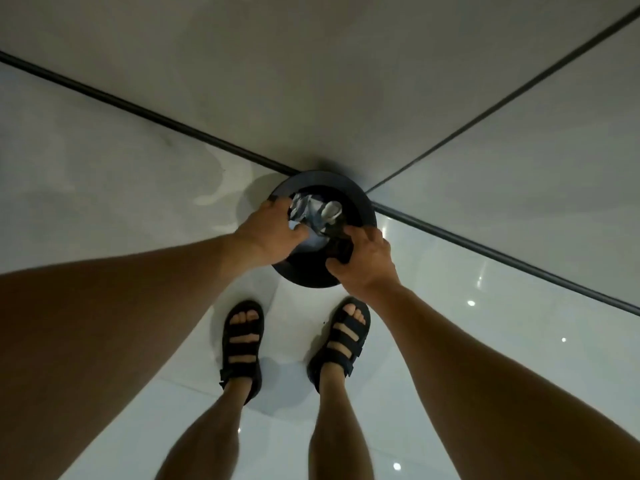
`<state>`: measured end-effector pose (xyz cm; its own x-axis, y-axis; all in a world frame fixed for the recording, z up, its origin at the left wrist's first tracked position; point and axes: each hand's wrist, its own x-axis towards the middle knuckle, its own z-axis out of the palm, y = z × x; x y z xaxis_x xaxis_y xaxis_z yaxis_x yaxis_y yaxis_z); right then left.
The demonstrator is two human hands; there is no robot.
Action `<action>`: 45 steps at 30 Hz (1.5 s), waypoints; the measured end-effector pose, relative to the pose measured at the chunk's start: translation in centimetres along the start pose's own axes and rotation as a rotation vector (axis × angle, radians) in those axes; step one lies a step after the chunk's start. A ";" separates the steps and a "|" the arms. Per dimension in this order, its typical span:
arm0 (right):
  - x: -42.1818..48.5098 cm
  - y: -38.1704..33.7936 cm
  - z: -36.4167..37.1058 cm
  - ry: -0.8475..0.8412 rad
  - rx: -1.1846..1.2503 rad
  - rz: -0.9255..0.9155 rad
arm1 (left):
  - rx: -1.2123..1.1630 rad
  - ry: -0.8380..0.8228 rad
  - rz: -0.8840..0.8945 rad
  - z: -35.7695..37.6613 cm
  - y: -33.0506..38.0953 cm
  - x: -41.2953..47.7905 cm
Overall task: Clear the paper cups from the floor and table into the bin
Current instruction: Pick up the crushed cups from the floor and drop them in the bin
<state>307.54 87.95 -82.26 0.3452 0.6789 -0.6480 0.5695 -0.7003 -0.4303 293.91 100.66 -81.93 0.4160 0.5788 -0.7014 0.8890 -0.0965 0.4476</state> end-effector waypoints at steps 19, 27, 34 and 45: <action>-28.0 -10.6 -23.1 0.300 0.077 0.075 | 0.397 -0.069 0.360 -18.0 18.3 -26.5; -46.0 -4.1 -21.5 0.498 0.265 0.403 | 0.541 -0.227 0.595 -12.9 27.9 -37.5; -59.9 4.7 -18.2 0.628 0.334 0.656 | 0.684 -0.244 0.843 -5.5 36.7 -46.5; -78.8 18.0 -14.5 0.875 0.419 0.887 | 0.878 -0.368 1.251 16.4 45.5 -64.4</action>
<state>301.35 25.01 -29.82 0.9362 -0.2377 -0.2587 -0.3180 -0.8865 -0.3361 310.69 45.71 -25.54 0.8505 -0.4340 -0.2971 -0.2670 -0.8429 0.4671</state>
